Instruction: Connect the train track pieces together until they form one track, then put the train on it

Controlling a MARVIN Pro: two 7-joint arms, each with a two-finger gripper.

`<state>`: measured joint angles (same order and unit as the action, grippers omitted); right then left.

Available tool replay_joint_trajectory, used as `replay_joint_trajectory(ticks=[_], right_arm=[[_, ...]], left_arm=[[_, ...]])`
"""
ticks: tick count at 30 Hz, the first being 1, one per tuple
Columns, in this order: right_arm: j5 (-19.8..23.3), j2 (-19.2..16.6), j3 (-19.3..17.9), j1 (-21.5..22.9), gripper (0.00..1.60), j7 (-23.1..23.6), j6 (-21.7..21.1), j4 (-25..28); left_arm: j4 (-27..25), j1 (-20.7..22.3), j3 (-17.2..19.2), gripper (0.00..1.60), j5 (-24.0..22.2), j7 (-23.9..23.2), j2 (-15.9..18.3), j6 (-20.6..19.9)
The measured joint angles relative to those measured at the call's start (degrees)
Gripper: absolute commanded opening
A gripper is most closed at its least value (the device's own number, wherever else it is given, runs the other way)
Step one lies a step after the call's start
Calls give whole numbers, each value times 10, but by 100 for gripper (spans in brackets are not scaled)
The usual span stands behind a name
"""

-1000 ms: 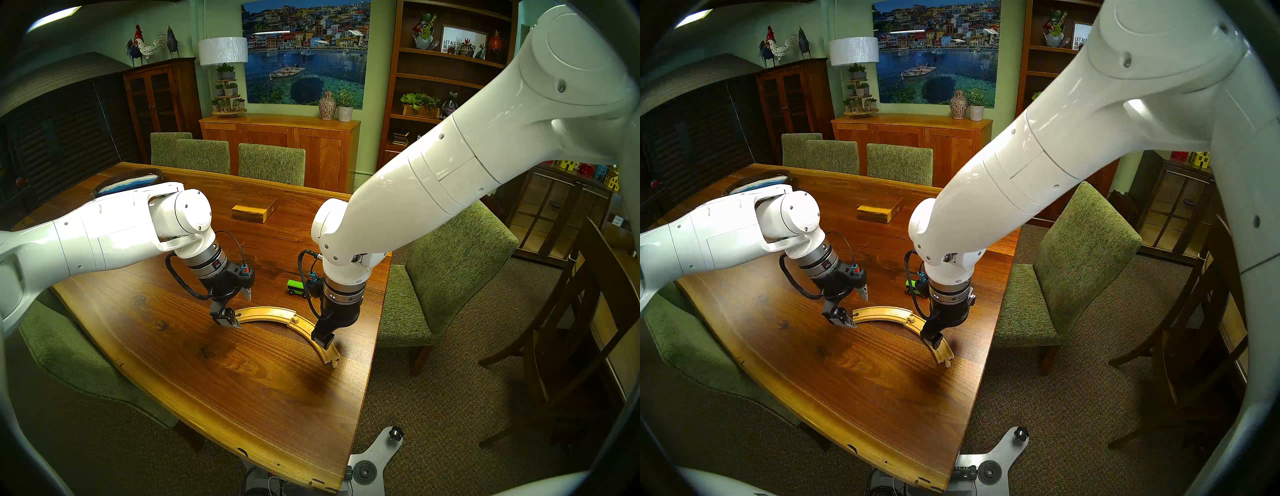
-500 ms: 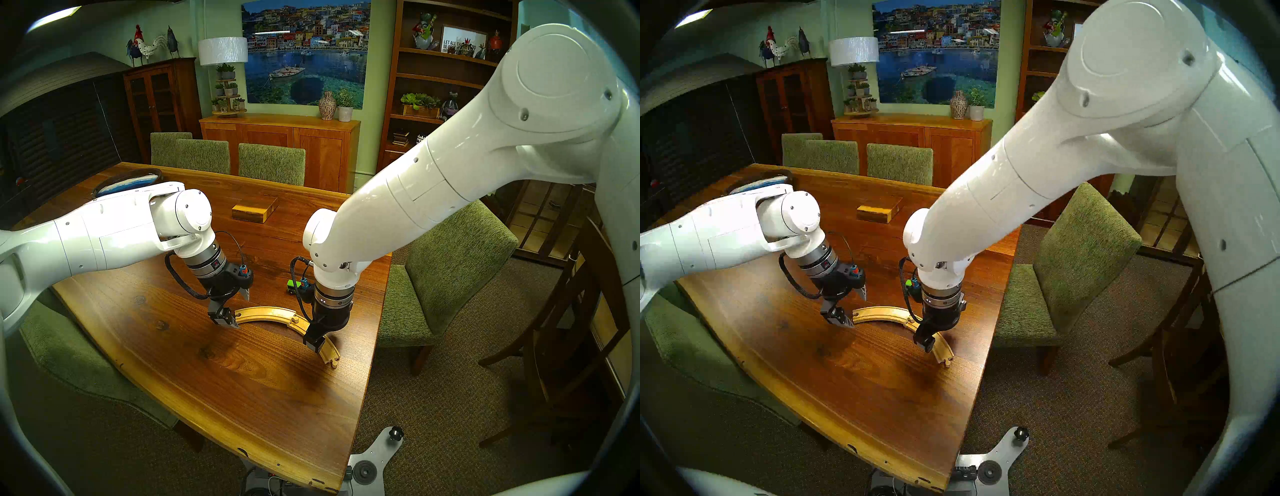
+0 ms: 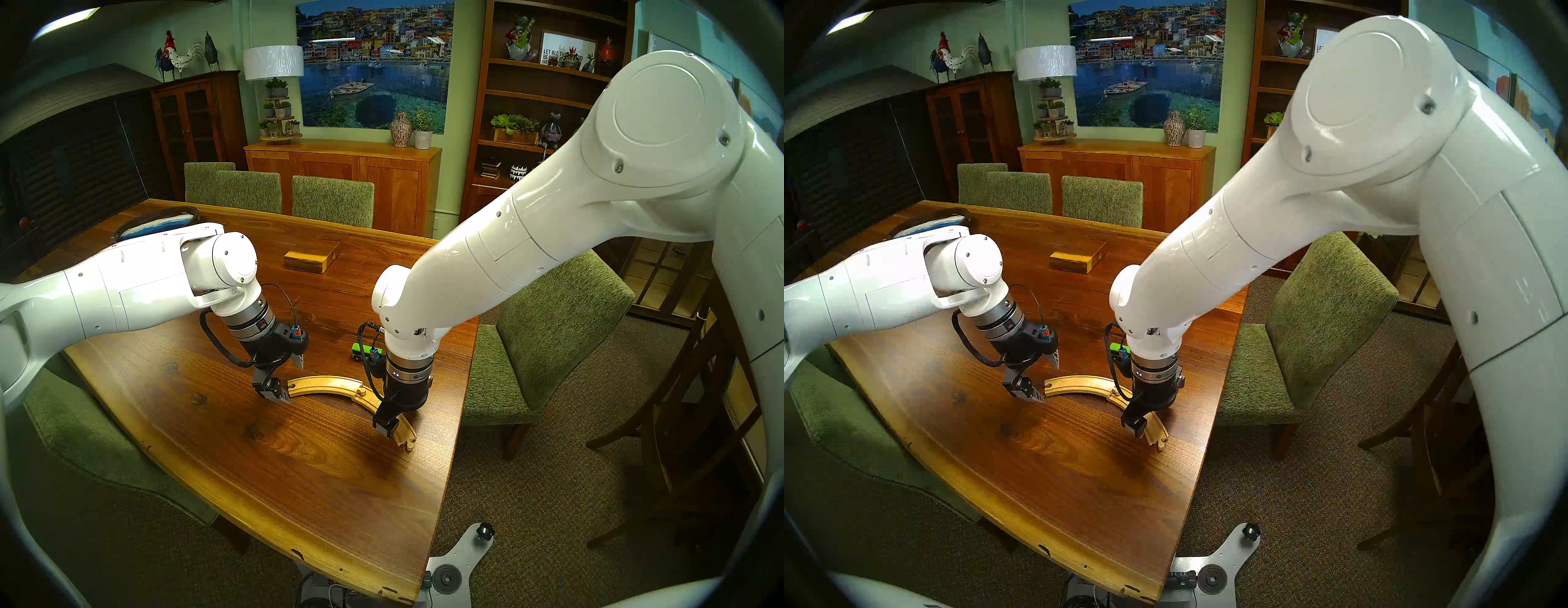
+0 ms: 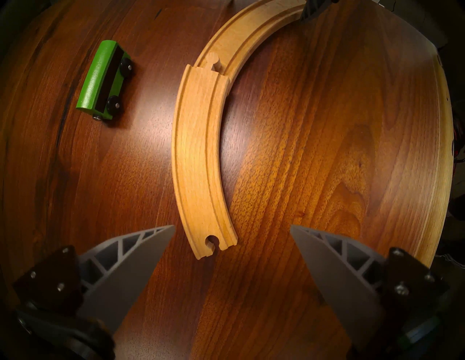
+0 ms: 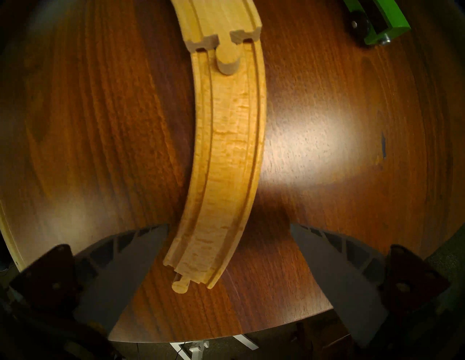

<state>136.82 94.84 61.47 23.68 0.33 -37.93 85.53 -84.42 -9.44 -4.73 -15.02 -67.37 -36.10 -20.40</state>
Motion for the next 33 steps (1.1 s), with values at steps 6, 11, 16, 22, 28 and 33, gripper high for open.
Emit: replay_joint_trajectory(ticks=[6, 11, 16, 22, 28, 33], right_arm=[[13, 9, -1, -3, 39, -2, -10, -13], [21, 12, 0, -2, 0, -3, -15, -19], [23, 13, 1, -1, 0, -3, -16, -19], [22, 13, 2, -1, 0, -2, -14, -19], [24, 13, 2, 0, 0, -2, -13, -19], [25, 12, 2, 0, 0, -2, -13, -19]], left_arm=[[-5, 0, 0, 160, 1, 3, 3, -3], [-9, 0, 1, 160, 1, 6, 6, -8], [-13, 0, 1, 160, 0, 9, 10, -12], [-17, 0, 2, 160, -1, 11, 13, -16], [-22, 0, 3, 160, -2, 13, 15, -19], [-24, -1, 3, 160, -3, 17, 15, -21]])
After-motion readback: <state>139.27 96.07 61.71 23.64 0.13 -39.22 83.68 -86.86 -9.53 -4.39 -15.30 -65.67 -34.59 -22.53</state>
